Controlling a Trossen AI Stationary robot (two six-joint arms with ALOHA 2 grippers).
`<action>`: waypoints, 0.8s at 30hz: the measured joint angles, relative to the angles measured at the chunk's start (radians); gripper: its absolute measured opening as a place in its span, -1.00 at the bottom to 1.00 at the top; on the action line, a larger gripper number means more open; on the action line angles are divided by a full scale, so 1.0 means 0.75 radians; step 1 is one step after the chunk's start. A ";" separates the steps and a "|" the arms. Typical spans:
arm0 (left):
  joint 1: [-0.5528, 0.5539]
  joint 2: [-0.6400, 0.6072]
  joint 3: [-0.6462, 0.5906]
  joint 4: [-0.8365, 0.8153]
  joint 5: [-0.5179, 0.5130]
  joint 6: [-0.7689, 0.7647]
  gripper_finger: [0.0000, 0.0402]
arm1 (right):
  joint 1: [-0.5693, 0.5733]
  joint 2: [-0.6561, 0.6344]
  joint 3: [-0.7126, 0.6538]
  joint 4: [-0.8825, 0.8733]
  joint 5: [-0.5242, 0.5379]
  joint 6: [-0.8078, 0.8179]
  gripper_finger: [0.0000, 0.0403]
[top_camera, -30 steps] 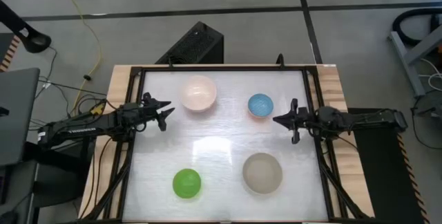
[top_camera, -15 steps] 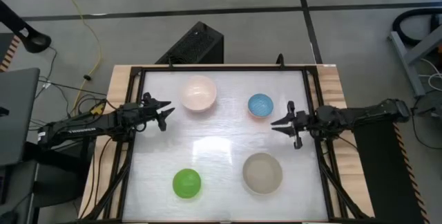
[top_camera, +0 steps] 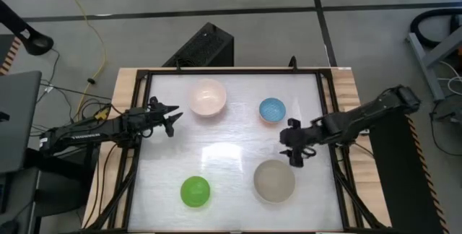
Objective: Nest bowls inside each other
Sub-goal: Stack the gray bowl on top of the light pink bowl
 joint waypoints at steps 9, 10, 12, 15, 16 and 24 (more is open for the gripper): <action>0.000 -0.001 0.000 0.000 0.000 0.000 -0.22 | 0.021 0.281 0.137 -0.054 -0.115 0.146 0.22; 0.000 -0.001 0.000 0.000 0.000 0.000 -0.22 | 0.021 0.303 0.138 -0.053 -0.115 0.155 0.22; 0.000 -0.001 0.000 0.000 0.000 0.000 -0.22 | 0.020 0.356 0.138 -0.050 -0.116 0.161 0.22; 0.000 -0.001 0.000 0.000 0.000 0.000 -0.22 | 0.021 0.423 0.137 -0.013 -0.153 0.160 0.22; 0.000 -0.001 0.000 0.000 0.000 0.000 -0.22 | 0.021 0.441 0.137 0.011 -0.167 0.159 0.22; 0.000 -0.001 0.000 0.000 0.000 0.000 -0.22 | 0.021 0.565 0.138 0.070 -0.218 0.151 0.03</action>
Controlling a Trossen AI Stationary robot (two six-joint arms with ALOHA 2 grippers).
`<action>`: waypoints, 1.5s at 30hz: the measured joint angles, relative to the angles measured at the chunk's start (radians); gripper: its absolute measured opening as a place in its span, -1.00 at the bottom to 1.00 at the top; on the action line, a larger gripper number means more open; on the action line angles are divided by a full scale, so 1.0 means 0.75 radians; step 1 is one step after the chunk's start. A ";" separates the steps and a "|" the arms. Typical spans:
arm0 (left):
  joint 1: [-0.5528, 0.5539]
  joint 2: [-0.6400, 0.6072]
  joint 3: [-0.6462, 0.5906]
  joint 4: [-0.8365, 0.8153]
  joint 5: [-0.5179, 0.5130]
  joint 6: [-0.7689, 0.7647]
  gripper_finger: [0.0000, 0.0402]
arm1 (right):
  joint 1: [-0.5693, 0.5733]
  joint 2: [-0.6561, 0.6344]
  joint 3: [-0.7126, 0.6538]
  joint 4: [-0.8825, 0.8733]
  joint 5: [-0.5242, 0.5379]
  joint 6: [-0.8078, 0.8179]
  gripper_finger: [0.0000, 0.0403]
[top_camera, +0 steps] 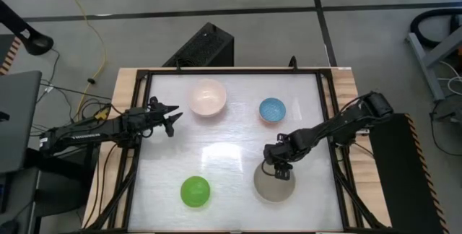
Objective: Nest bowls inside each other
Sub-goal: Stack the gray bowl on top of the light pink bowl
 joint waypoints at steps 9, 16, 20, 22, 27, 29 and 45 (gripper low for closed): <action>0.000 0.000 0.000 0.000 0.000 0.000 -0.22 | -0.054 -0.077 0.013 0.015 -0.043 -0.096 -0.92; 0.000 0.000 0.000 0.000 0.000 0.000 -0.22 | -0.185 -0.209 0.132 0.092 0.033 -0.337 -0.97; 0.000 0.000 0.000 0.000 0.000 0.000 -0.22 | -0.312 -0.192 0.169 0.460 0.080 -0.548 -0.97; 0.000 -0.001 0.000 0.000 0.000 0.000 -0.22 | -0.396 -0.161 0.195 0.646 0.083 -0.585 -0.97; 0.000 -0.001 0.000 0.000 -0.001 0.000 -0.22 | -0.648 0.011 0.356 0.781 0.063 -0.584 -0.97; 0.000 -0.001 0.000 0.000 0.001 0.000 -0.22 | -0.743 0.089 0.459 0.777 0.025 -0.546 -0.97; 0.000 -0.001 0.000 0.000 0.000 0.000 -0.22 | -1.039 0.779 1.334 0.319 -0.245 -0.409 -0.97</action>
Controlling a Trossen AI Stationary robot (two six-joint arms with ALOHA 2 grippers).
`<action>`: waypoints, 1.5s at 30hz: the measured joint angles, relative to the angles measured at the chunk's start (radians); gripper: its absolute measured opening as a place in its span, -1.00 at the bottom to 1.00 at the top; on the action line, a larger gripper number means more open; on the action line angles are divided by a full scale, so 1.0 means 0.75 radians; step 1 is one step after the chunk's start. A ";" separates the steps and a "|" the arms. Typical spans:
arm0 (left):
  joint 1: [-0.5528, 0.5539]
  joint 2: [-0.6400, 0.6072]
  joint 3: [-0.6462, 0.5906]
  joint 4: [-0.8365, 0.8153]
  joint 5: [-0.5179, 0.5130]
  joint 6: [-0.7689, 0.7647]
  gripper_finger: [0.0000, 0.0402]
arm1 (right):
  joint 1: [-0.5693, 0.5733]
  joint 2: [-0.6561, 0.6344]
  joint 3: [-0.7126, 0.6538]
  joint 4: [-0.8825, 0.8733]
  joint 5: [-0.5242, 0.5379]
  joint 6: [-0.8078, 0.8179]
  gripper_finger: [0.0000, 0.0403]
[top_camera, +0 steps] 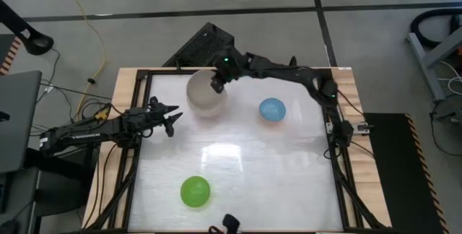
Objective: Nest bowls inside each other
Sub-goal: Stack the gray bowl on top of the light pink bowl
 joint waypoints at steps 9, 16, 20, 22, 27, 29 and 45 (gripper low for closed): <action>0.000 0.000 0.000 0.000 0.000 0.000 -0.22 | -0.010 0.130 0.105 -0.081 -0.033 0.003 -0.97; 0.000 0.000 0.000 0.000 0.000 0.000 -0.22 | -0.019 0.124 0.108 -0.137 -0.031 0.002 -0.97; 0.000 0.000 0.000 0.000 0.001 0.000 -0.22 | -0.019 0.124 0.078 -0.140 0.013 -0.017 -0.97; 0.000 0.000 0.000 0.000 0.000 0.000 -0.22 | -0.019 0.124 0.066 -0.132 0.024 -0.018 -0.97; 0.000 0.000 0.000 0.000 0.000 0.000 -0.22 | -0.018 0.124 0.030 -0.100 0.025 -0.020 -0.97; 0.000 0.000 0.000 0.000 0.000 0.000 -0.22 | -0.018 0.124 0.003 -0.071 0.025 -0.013 -0.97; 0.000 0.000 0.000 0.000 0.000 0.000 -0.22 | -0.015 0.124 -0.006 -0.063 0.045 -0.028 -0.57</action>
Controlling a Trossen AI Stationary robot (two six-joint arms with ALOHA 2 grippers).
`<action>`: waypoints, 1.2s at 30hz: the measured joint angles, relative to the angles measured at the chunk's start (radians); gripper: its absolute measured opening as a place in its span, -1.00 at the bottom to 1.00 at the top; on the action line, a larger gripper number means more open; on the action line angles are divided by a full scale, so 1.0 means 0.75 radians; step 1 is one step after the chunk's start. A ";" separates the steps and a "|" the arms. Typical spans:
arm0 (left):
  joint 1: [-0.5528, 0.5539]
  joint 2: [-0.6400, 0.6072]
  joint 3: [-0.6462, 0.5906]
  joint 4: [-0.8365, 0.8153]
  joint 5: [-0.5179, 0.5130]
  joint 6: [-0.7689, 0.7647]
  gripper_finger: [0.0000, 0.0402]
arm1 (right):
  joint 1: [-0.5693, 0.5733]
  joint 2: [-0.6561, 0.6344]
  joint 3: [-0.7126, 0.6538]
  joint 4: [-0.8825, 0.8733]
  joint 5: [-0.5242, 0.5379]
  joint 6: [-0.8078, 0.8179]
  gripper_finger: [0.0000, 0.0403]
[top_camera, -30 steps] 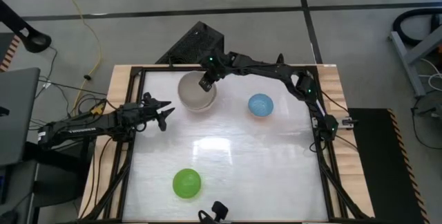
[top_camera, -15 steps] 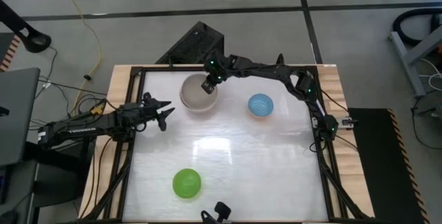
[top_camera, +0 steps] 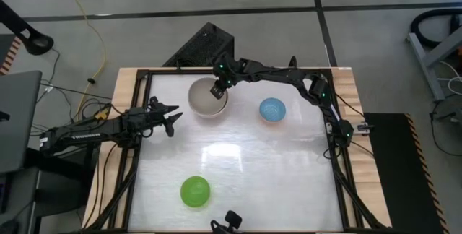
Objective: Nest bowls inside each other
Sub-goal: Stack the gray bowl on top of the light pink bowl
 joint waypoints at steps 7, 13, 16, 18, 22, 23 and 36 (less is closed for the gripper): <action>0.000 0.000 0.000 0.000 0.000 0.000 -0.22 | -0.001 -0.026 0.008 -0.057 -0.002 -0.016 -0.20; 0.000 0.000 0.000 0.000 0.000 0.000 -0.22 | -0.006 -0.030 0.081 -0.130 0.004 -0.068 0.10; 0.000 0.000 0.000 0.000 0.000 0.000 -0.22 | -0.006 -0.030 0.113 -0.146 0.050 -0.090 0.18; 0.000 0.000 0.000 0.000 -0.001 0.000 -0.22 | -0.005 -0.030 0.135 -0.154 0.094 -0.114 0.19; 0.000 0.000 0.000 0.000 0.000 0.000 -0.22 | -0.006 -0.030 0.181 -0.176 0.175 -0.157 0.20; 0.000 0.000 -0.001 0.000 -0.001 0.000 -0.22 | -0.006 -0.030 0.195 -0.191 0.184 -0.166 0.19; 0.000 0.000 0.000 0.000 0.000 0.000 -0.22 | -0.020 -0.050 0.201 -0.078 -0.003 -0.358 -0.62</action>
